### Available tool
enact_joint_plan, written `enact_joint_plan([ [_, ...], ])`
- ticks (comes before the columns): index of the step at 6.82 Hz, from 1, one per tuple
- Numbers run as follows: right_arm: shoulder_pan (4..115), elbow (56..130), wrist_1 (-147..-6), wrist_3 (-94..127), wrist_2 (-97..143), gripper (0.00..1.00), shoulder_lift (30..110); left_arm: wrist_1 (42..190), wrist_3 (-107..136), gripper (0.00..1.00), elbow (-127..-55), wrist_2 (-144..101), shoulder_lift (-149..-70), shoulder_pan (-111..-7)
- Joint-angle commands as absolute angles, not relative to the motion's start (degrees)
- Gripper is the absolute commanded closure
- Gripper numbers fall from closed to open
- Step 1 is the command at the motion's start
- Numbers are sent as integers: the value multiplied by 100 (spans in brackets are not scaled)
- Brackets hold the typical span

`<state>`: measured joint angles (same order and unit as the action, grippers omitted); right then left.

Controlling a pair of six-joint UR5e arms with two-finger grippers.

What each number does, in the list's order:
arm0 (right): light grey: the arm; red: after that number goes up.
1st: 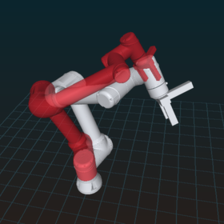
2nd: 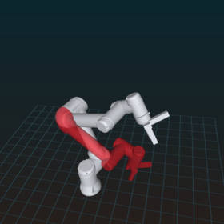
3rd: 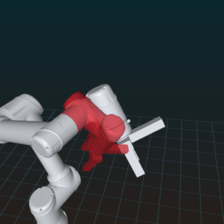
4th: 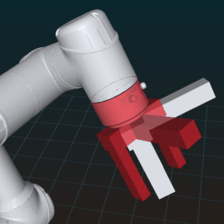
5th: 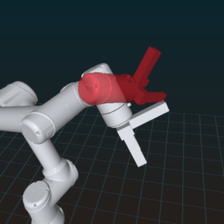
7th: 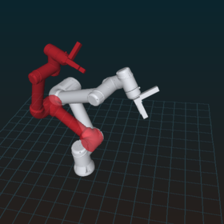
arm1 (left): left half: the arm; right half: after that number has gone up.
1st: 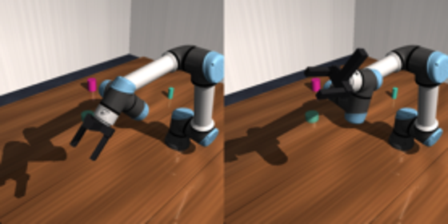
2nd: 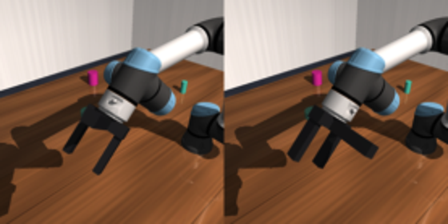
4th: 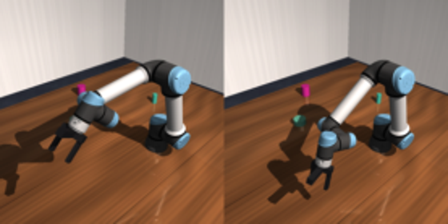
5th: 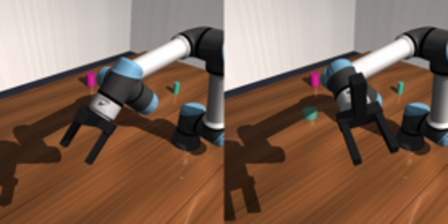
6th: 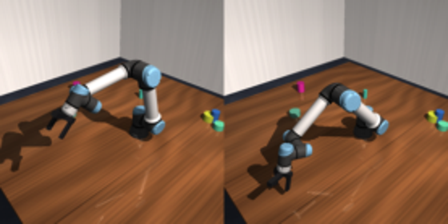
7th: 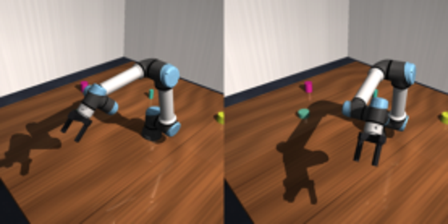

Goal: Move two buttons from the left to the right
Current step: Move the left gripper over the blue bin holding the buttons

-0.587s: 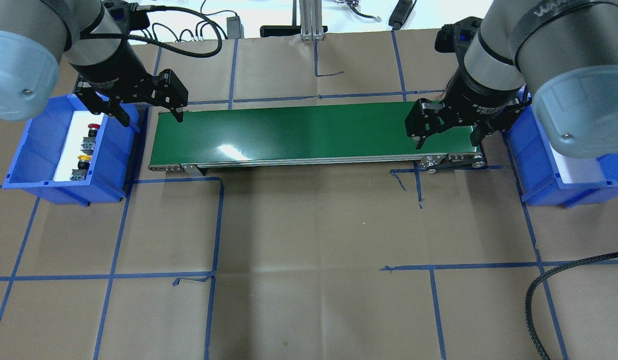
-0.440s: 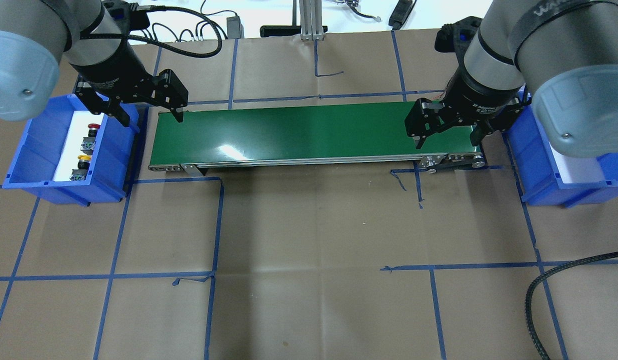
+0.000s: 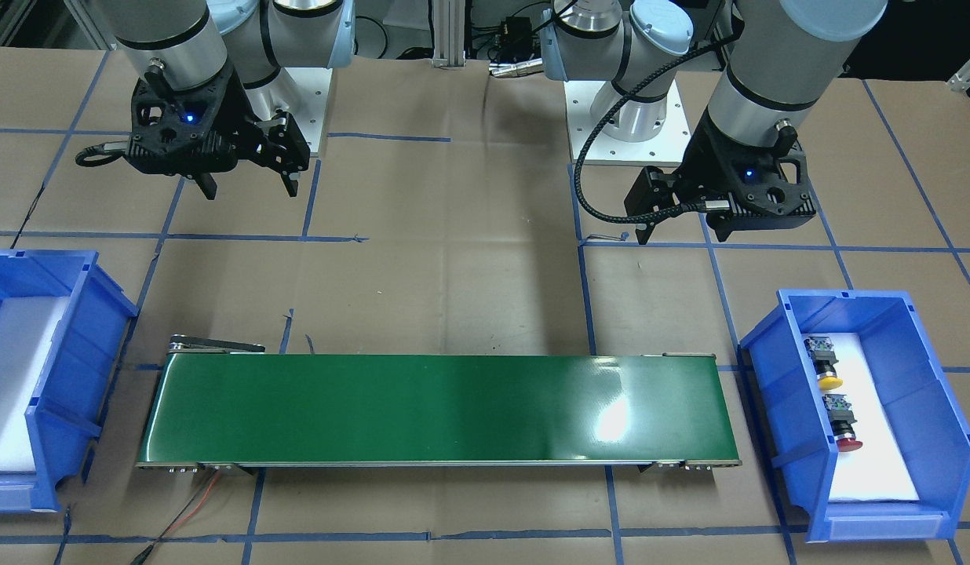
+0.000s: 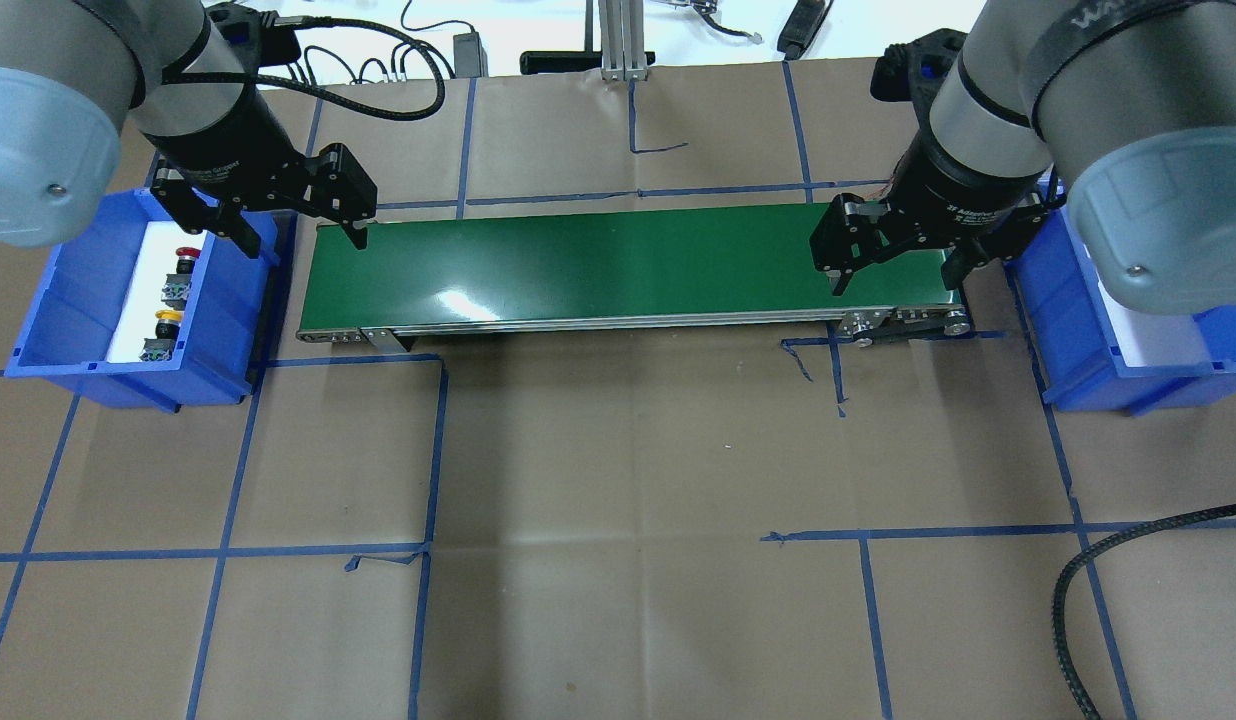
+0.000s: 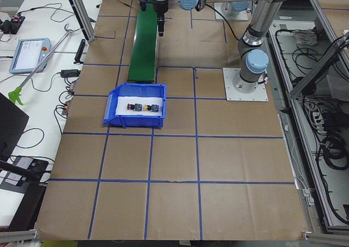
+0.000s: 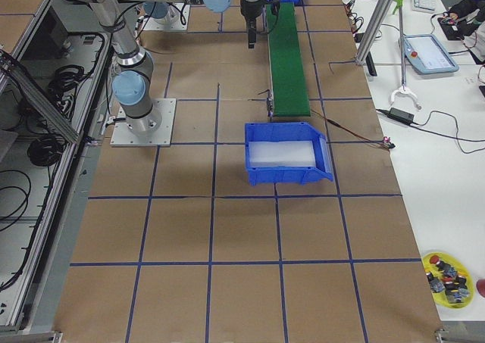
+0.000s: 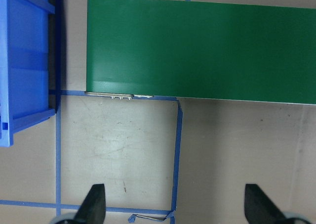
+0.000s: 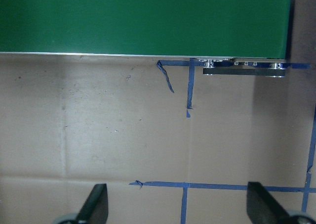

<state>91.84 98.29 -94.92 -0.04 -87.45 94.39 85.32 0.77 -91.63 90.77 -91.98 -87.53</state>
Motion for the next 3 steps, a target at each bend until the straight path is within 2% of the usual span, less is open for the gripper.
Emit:
enact_joint_plan([
  [1,9185,9844,-9483,0,-8763,0,9466,8525,27,0,-9228,9062,-9107,-8736],
  [3,9185,9861,-9483,0,-8754,0,9466,8508,-296,0,-9158,9105,-9132,-8483],
])
